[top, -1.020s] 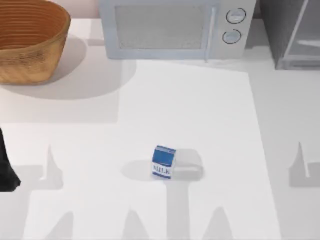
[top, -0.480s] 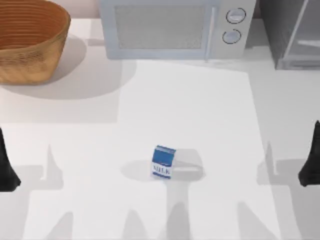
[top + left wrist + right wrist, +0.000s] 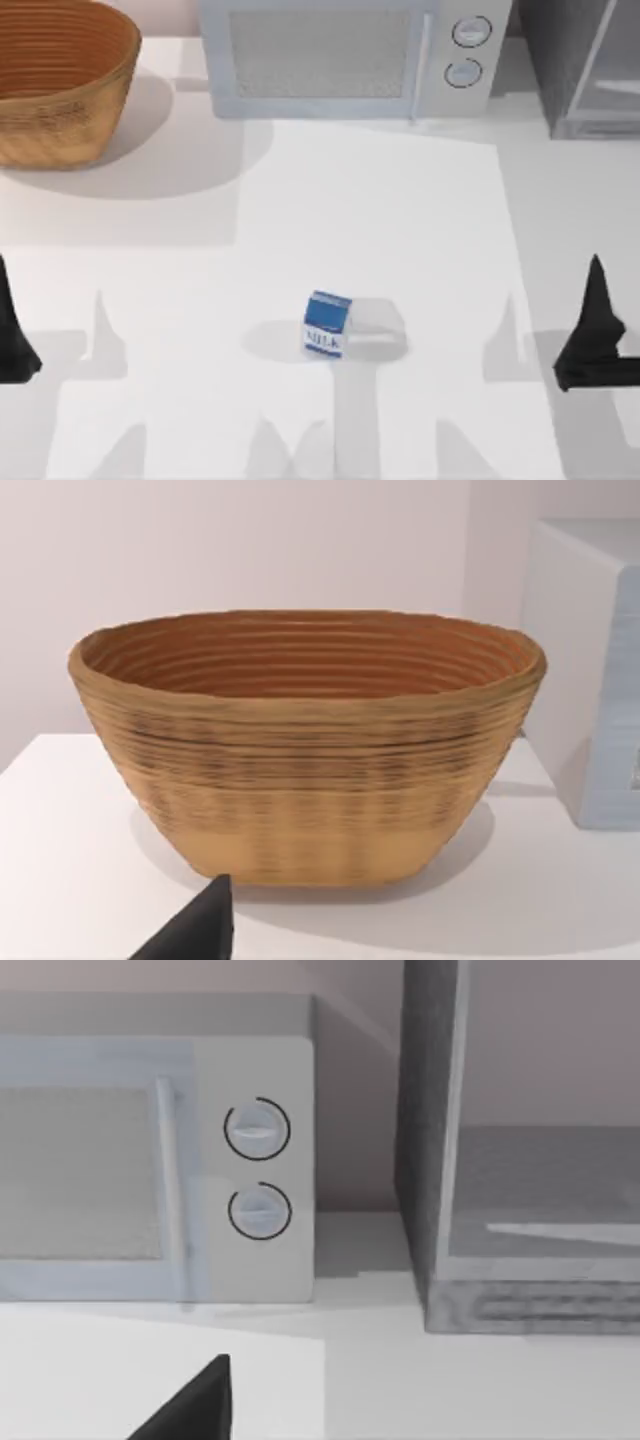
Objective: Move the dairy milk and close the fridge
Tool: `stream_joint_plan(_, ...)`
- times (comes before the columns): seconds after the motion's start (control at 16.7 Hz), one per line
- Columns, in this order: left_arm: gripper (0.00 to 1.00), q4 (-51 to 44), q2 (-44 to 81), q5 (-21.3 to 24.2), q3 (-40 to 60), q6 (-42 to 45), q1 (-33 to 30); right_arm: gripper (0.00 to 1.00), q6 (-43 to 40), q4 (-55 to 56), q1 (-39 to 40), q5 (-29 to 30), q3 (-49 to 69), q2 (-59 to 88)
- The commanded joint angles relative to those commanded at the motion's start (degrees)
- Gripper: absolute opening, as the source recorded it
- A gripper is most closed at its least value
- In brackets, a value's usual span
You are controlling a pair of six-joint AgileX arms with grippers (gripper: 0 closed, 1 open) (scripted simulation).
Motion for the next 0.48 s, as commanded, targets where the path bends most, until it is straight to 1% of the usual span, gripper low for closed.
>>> stream_joint_plan(0.3,1.00,0.00,0.00,0.00,0.00,0.00,0.00,1.00,-0.07,0.31,-0.01,0.29,0.31,0.47)
stream_joint_plan(0.48,1.00,0.00,0.00,0.00,0.00,0.00,0.00,1.00,-0.77,3.96,1.60,3.48,4.45,5.96)
